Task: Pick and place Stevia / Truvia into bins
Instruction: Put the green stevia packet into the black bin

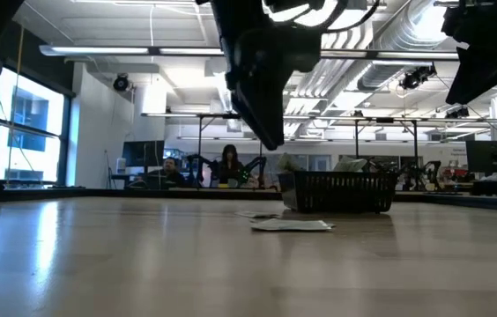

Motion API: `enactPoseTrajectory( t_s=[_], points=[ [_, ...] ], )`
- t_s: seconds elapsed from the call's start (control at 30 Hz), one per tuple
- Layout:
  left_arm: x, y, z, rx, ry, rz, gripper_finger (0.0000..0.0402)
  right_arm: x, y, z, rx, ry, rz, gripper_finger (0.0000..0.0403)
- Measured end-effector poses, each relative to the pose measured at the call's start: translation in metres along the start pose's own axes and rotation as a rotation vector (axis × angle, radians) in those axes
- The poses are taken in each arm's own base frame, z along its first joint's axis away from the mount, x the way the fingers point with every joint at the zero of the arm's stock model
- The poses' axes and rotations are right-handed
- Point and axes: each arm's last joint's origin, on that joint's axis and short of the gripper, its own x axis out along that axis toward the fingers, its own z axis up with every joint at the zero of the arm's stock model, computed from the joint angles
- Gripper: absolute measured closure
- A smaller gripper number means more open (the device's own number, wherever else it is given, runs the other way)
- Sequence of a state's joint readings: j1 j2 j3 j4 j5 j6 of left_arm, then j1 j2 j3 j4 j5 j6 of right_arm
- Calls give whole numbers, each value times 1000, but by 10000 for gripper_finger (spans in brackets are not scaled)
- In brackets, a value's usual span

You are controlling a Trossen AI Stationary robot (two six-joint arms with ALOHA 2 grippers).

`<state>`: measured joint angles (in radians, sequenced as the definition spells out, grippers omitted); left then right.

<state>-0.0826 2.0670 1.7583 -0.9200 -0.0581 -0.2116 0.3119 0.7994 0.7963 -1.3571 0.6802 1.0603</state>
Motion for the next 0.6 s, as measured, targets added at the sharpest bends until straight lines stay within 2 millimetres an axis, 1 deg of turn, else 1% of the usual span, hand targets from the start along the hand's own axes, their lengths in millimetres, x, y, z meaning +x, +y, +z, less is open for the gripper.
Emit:
enactPoseTrajectory(
  t_s=[0.07, 0.13, 0.2, 0.23, 0.37, 0.47, 0.6],
  points=[
    [8, -11, -5, 153, -15, 19, 154, 0, 0, 0, -5, -16, -8, 153],
    [19, -16, -12, 264, -27, 2, 129, 0, 0, 1, -11, -21, -11, 153],
    [31, -14, -17, 306, -25, -32, 118, 0, 0, 1, -13, -17, -10, 153],
    [36, -10, -20, 314, -19, -33, 117, 0, 0, 0, -13, -14, -8, 153],
    [51, 7, -27, 347, -14, -21, 134, 0, 0, 0, -11, 5, 3, 153],
    [62, 21, -33, 343, -9, -57, 156, 0, 0, 0, -10, 8, 5, 153],
    [74, 34, -40, 323, -45, -98, 192, 0, 0, 0, -11, 8, 5, 153]
  ],
)
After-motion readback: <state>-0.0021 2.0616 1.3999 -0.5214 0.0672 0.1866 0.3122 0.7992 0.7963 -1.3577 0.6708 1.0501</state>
